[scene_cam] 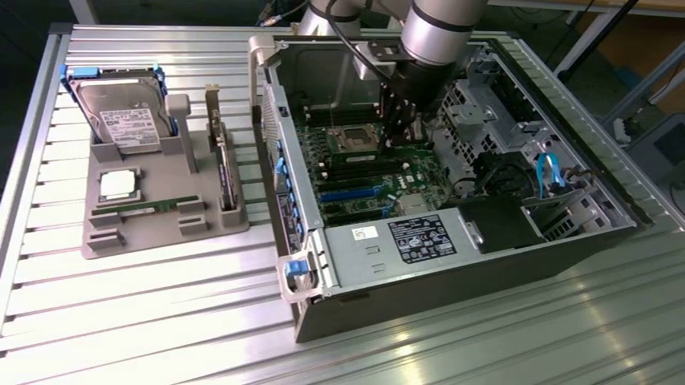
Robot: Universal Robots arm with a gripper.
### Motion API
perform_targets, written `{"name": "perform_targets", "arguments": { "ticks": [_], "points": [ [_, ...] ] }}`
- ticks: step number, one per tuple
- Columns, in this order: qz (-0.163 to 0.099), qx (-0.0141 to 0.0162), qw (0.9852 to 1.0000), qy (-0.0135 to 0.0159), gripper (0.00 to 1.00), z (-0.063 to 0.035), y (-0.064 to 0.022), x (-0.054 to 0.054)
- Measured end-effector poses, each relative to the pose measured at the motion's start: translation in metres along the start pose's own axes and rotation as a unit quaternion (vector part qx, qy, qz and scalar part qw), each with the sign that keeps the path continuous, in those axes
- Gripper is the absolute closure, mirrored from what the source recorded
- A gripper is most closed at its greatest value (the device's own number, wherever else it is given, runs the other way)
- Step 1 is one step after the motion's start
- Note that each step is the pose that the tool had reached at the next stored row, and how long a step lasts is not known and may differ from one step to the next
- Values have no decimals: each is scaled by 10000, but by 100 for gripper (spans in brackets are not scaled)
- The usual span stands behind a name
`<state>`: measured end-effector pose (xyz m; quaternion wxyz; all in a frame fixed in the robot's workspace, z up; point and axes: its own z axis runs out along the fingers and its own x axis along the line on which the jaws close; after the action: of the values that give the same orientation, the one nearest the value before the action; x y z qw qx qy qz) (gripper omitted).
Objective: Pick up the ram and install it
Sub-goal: 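Pick up the ram and move it above insertion slot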
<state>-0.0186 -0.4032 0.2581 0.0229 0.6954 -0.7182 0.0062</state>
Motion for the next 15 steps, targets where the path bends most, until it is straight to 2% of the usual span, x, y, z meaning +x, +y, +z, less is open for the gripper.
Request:
{"name": "perform_targets", "arguments": {
  "ticks": [4, 8, 12, 15],
  "points": [
    [0, 3, 10000, 0, 88, 68, -2, -3],
    [0, 5, 10000, -3, 88, 89, -2, -3],
    [-1, 4, 10000, -54, 88, 90, -2, -2],
    [-1, 4, 10000, -59, 88, 91, -2, -2]
  ]
}}
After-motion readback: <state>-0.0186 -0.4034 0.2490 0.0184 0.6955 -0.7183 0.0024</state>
